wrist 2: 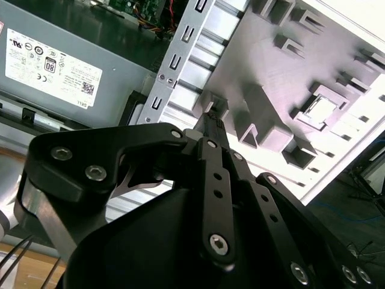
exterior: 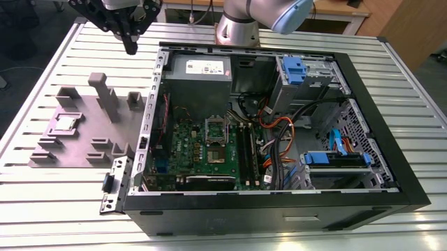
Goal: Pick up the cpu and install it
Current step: 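Reach for the cpu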
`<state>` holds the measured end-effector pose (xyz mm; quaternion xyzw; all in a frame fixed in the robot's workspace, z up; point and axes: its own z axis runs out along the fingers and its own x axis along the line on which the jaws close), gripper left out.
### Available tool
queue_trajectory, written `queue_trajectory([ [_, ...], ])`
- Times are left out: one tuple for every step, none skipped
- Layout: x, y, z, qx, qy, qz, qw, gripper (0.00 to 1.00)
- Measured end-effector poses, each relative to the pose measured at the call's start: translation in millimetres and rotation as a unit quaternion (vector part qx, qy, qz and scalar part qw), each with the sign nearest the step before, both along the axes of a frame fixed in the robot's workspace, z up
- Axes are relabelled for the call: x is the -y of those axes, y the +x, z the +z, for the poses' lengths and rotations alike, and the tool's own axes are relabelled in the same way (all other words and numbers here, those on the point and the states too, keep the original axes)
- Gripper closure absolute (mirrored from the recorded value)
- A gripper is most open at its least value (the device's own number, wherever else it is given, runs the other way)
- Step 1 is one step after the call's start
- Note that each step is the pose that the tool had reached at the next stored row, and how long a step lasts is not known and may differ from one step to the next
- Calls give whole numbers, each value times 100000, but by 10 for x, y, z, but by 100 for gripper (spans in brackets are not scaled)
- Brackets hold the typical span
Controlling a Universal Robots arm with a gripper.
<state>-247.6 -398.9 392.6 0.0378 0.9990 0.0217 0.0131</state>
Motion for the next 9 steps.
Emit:
queue_trajectory([
  [0, -3, 0, 0, -1, -3, 100000, 89],
  [0, -5, 0, -1, -6, -2, 100000, 89],
  [0, -8, 0, 2, -3, -4, 100000, 89],
  [0, -10, 0, 1, -2, -3, 100000, 89],
  [0, -13, 0, 4, 0, -2, 100000, 89],
  [0, -15, 0, -2, -2, -2, 100000, 89],
  [0, -18, 0, 1, 1, -3, 100000, 89],
  [0, -20, 0, 0, -1, -4, 100000, 89],
  [0, -23, 0, 0, -2, -4, 100000, 89],
])
